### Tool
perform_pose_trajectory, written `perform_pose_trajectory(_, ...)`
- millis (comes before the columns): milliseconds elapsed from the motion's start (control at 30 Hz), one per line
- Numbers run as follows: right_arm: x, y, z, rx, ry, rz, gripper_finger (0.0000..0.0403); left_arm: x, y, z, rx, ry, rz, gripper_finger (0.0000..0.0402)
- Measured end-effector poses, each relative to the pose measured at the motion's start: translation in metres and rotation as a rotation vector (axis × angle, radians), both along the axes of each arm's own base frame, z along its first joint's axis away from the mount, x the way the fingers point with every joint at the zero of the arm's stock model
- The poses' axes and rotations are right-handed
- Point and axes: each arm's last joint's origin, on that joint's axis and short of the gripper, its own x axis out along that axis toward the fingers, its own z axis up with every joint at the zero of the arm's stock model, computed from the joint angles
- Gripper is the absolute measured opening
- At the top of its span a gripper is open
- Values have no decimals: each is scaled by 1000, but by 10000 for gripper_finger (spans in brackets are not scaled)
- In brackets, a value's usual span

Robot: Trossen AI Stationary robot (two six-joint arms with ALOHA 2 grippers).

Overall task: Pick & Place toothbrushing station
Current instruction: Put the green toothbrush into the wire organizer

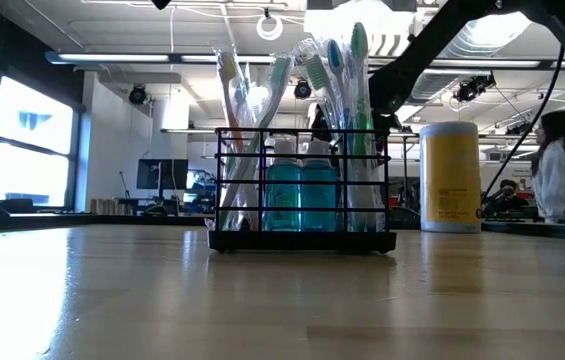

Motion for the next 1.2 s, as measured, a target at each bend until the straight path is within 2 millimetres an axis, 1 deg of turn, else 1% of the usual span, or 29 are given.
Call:
perform_pose_trajectory(67,-2,2,-1,6,29,-18,23,0,0,0,-3,3,2,177)
perform_pose_trajectory(300,-12,18,-3,-11,237,-49,17,0,0,-1,-23,11,17,177)
perform_pose_trajectory(433,-13,37,1,-65,354,-13,17,1,0,-6,-36,31,32,177)
perform_pose_trajectory(567,-13,62,13,-114,414,10,15,1,-1,-20,-41,47,37,177)
perform_pose_trajectory(700,-12,85,42,-184,384,19,15,1,-1,-30,-41,63,43,177)
perform_pose_trajectory(867,-16,115,76,-309,331,19,15,3,-1,-30,-51,37,41,177)
perform_pose_trajectory(1033,-33,150,118,-446,245,-2,15,3,-1,-30,-59,30,45,177)
perform_pose_trajectory(1200,-59,191,155,-549,105,-8,15,5,-2,-27,-72,-2,45,177)
